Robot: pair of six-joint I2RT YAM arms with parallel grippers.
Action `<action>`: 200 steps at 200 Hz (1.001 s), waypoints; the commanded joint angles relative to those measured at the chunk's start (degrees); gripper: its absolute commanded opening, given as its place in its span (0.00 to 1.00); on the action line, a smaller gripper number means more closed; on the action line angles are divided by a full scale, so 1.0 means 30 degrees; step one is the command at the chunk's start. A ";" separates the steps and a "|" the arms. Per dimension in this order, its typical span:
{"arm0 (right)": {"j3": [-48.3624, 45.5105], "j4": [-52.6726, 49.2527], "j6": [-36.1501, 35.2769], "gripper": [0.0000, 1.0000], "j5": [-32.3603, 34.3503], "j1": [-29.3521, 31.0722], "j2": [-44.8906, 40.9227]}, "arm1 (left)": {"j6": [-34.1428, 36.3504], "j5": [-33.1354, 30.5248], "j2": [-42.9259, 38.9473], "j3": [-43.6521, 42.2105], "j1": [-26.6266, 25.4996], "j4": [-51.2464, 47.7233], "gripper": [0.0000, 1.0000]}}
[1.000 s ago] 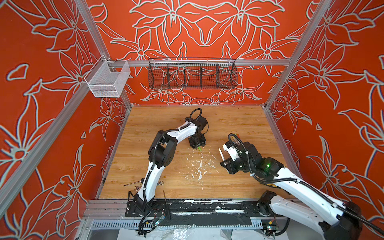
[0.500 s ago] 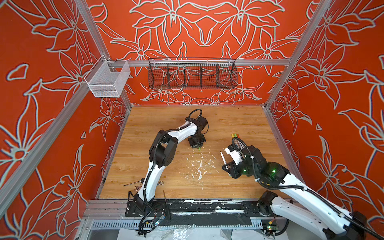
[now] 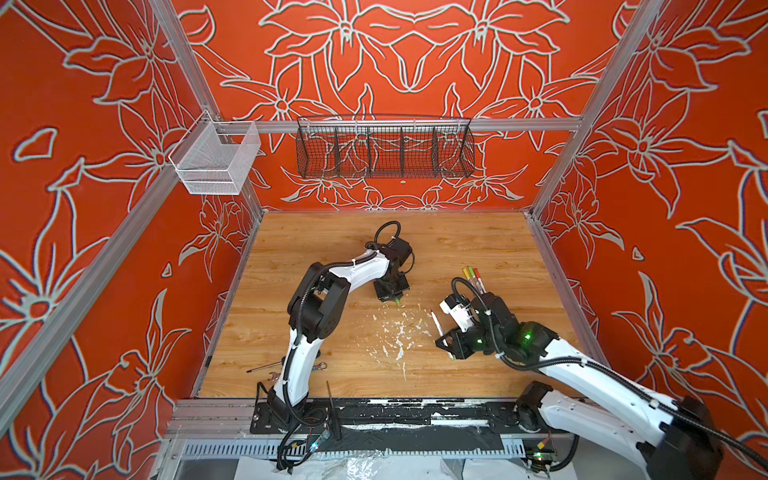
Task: Insert the pens into the pen caps
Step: 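Lower the left gripper and close it on the green cap, then lift the green cap and bring it above the pen tip in the right gripper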
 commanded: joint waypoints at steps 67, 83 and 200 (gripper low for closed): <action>-0.0128 0.5882 0.2241 0.00 -0.0026 0.2704 0.4009 | 0.3439 0.2748 -0.7995 -0.9100 0.0385 0.8014 0.00; 0.0115 0.6579 0.2395 0.00 0.0281 0.3372 0.4834 | 0.3880 0.3478 -0.9351 -1.0476 0.0794 0.9188 0.00; 0.0947 1.3373 0.3508 0.00 0.1943 0.5659 0.7606 | 0.5554 1.1298 -1.5851 -1.6254 0.5430 1.3686 0.00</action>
